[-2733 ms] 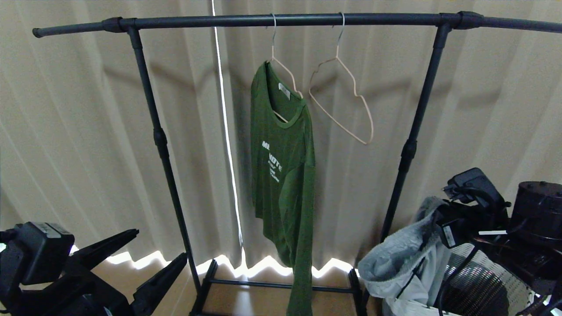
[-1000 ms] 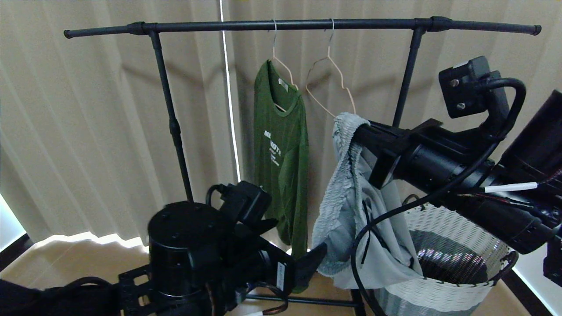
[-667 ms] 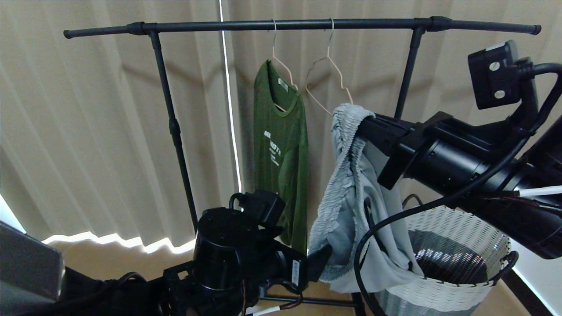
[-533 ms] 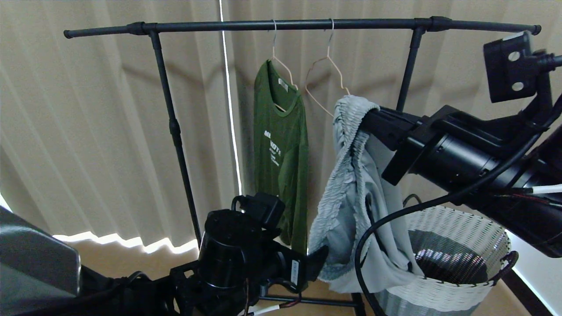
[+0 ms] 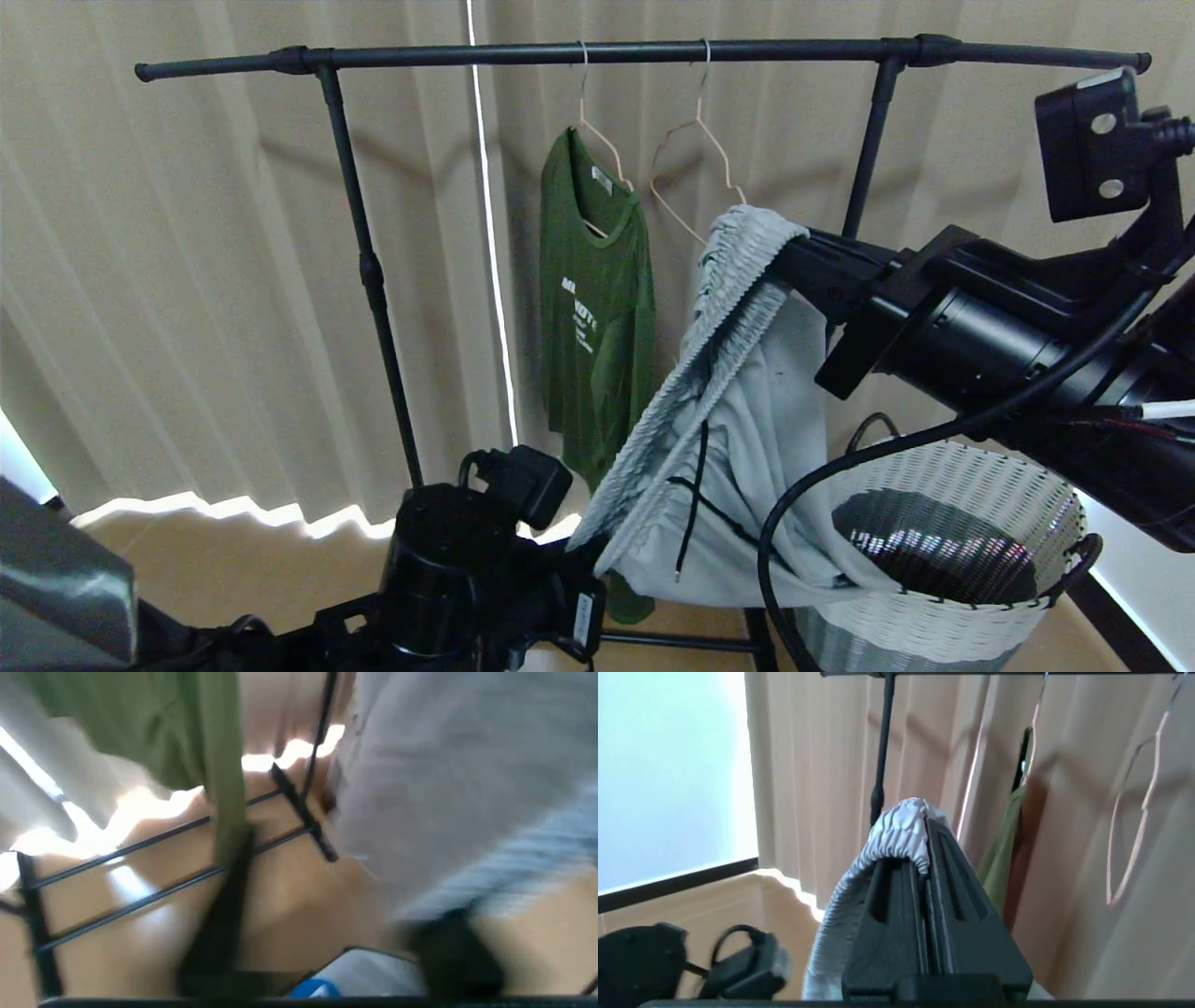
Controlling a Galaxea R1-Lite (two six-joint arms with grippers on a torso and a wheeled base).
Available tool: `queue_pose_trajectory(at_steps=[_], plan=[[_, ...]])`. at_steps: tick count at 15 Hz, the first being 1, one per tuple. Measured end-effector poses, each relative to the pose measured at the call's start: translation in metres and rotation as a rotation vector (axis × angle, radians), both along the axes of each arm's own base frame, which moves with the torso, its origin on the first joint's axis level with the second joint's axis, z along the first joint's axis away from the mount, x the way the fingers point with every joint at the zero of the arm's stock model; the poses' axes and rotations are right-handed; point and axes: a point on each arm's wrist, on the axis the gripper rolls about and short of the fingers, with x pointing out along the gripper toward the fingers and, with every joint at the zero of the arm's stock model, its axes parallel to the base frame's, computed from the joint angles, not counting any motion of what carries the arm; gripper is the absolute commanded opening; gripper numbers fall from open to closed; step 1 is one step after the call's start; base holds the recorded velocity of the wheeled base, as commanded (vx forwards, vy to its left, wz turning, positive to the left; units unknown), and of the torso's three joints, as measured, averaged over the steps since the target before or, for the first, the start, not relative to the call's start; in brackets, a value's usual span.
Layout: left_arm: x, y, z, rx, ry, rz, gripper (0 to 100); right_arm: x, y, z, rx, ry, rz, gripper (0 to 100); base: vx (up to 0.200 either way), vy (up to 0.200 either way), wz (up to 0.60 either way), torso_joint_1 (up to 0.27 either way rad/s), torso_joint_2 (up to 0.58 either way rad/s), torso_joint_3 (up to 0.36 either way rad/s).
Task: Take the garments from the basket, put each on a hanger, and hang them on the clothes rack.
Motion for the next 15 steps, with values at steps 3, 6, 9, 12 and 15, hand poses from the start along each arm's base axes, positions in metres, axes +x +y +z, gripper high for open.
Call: queue_pose_trajectory(at_steps=[3,6,9,12,15], plan=[[0.001,0.033,0.022,0.01,-0.106,0.02,0,0.01,-0.012,-0.006,-0.013,0.015,-0.06,0,0.0,0.0,0.0,0.0,0.0,0.0],[0.02,0.075,0.068,0.03,-0.137,0.106,0,0.019,-0.023,-0.007,-0.016,0.018,-0.117,0,0.0,0.0,0.0,0.0,0.0,0.0],[0.024,0.102,0.14,-0.038,-0.205,0.101,0,0.03,-0.038,-0.002,-0.008,-0.002,-0.182,0,0.0,0.0,0.0,0.0,0.0,0.0],[0.023,0.113,0.229,-0.139,-0.382,0.107,0,0.046,-0.062,0.019,0.006,-0.079,-0.275,0,0.0,0.0,0.0,0.0,0.0,0.0],[0.028,0.111,0.294,-0.217,-0.519,0.094,0,0.056,-0.083,0.039,0.004,-0.162,-0.358,0,0.0,0.0,0.0,0.0,0.0,0.0]])
